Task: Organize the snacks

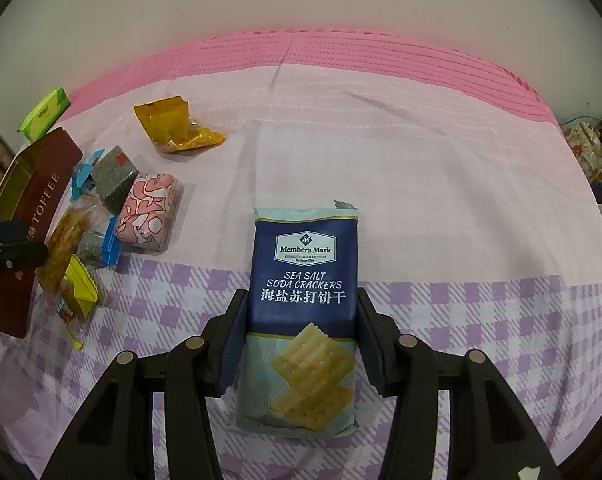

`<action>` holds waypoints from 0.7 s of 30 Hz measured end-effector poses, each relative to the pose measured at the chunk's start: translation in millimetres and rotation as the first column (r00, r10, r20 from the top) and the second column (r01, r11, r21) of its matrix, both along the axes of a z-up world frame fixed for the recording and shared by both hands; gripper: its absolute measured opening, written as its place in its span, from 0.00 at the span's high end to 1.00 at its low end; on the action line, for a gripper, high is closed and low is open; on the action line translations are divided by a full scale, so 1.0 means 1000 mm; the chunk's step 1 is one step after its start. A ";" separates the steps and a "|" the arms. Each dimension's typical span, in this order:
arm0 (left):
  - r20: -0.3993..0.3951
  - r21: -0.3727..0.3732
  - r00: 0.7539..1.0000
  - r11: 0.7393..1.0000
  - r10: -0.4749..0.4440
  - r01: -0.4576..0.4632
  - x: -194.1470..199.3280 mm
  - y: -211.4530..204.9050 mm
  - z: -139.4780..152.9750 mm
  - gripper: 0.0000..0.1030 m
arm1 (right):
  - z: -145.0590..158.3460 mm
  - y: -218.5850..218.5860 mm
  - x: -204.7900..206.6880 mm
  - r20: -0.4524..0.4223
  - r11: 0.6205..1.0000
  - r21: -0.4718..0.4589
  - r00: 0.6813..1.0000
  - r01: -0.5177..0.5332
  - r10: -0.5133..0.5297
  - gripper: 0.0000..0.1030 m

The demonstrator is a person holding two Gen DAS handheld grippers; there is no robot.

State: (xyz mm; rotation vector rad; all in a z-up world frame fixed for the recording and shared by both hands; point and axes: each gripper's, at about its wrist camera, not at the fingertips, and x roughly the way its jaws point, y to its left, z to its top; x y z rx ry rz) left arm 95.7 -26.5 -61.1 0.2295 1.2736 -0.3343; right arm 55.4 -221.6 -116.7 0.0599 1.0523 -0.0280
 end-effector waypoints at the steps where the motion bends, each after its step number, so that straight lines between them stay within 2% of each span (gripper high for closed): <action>1: -0.006 -0.001 1.000 1.000 -0.002 0.002 0.001 -0.001 -0.002 0.37 | 0.000 0.000 0.001 0.001 1.000 0.001 1.000 0.001 -0.001 0.53; 14: -0.040 0.016 0.999 1.000 0.001 0.000 0.015 -0.011 -0.021 0.44 | 0.000 0.000 0.000 0.003 1.000 0.005 1.000 0.003 -0.003 0.53; 21: -0.026 0.022 1.000 1.000 -0.003 0.004 0.017 -0.021 -0.028 0.55 | 0.000 0.000 0.000 0.003 1.000 0.005 1.000 0.004 -0.004 0.53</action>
